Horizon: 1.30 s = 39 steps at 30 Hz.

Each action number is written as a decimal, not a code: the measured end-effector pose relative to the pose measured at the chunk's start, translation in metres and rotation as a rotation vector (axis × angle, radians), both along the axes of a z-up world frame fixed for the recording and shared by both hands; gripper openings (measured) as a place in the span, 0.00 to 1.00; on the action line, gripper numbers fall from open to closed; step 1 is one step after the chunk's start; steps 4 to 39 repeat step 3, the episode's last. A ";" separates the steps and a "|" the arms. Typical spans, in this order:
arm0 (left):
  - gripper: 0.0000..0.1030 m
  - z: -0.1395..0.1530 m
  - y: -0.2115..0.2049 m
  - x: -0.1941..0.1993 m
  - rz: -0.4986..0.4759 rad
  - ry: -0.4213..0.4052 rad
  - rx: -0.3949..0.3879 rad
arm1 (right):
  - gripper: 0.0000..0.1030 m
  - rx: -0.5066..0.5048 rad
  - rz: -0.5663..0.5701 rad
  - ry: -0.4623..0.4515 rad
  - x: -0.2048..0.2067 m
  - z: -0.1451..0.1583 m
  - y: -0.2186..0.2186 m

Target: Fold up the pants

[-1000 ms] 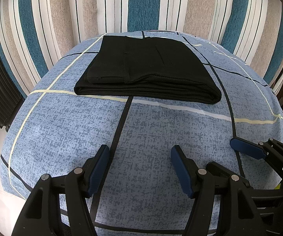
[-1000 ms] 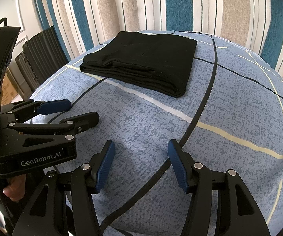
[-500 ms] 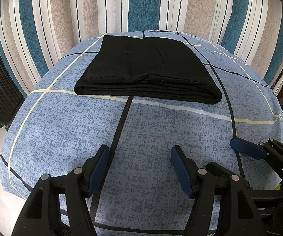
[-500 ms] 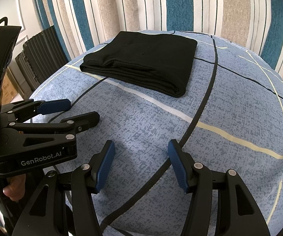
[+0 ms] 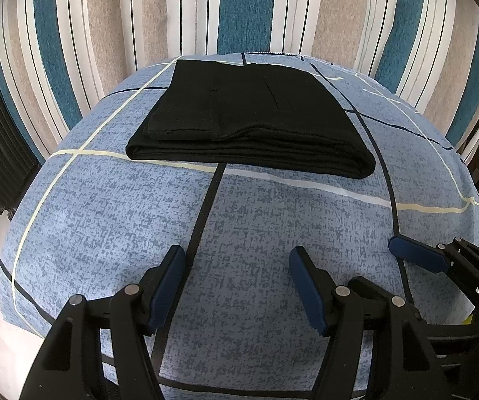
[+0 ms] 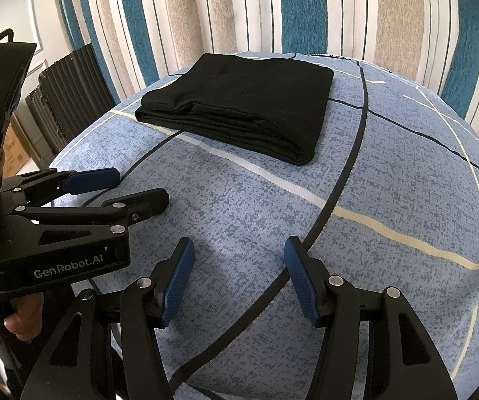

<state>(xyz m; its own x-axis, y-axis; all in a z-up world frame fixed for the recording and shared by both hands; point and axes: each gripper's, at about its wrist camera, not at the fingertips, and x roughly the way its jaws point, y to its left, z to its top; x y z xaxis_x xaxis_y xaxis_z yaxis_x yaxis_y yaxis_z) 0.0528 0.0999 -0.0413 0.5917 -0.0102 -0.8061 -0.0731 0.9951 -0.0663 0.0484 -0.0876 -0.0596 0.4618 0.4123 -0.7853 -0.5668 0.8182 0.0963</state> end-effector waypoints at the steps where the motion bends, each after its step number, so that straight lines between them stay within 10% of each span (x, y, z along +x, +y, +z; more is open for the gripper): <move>1: 0.66 0.000 0.000 0.000 0.001 0.000 0.000 | 0.55 0.000 0.000 0.000 0.000 0.000 0.000; 39: 0.66 0.000 -0.001 0.000 0.002 0.000 0.001 | 0.55 0.000 0.000 0.000 0.000 0.000 0.000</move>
